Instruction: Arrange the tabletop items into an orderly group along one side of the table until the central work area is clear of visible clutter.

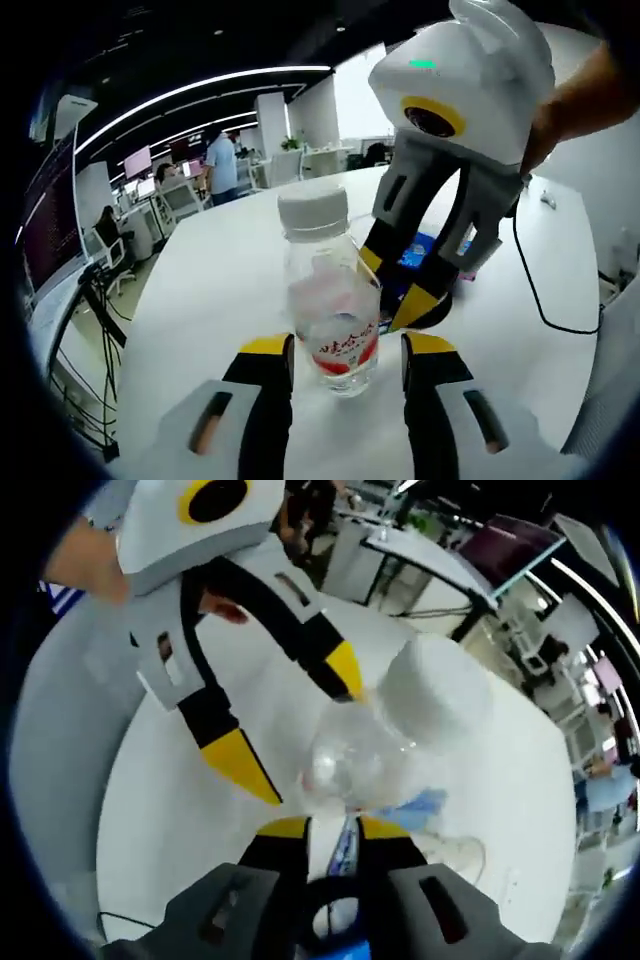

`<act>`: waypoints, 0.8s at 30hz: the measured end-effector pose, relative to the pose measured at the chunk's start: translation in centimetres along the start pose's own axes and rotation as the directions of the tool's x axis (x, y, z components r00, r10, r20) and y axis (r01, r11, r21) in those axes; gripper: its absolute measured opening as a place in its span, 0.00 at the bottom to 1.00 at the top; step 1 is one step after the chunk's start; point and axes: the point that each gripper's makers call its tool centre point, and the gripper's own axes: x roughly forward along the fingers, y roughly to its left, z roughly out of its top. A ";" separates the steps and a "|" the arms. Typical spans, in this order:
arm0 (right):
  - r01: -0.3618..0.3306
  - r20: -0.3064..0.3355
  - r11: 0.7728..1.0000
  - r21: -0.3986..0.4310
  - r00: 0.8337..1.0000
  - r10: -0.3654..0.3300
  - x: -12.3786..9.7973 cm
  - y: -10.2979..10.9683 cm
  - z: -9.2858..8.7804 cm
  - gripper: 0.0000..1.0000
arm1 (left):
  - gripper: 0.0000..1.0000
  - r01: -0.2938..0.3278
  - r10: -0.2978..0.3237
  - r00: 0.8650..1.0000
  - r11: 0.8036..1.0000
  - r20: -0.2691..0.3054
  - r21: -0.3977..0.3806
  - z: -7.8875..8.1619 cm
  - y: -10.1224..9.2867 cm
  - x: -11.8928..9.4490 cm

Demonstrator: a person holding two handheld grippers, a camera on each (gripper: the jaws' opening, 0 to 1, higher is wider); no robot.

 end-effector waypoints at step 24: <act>0.014 0.129 0.979 0.202 0.991 -0.041 -0.6 -0.4 1.9 0.40 | 0.44 -0.021 0.021 1.000 0.999 -0.016 -0.025 -1.1 0.0 -1.8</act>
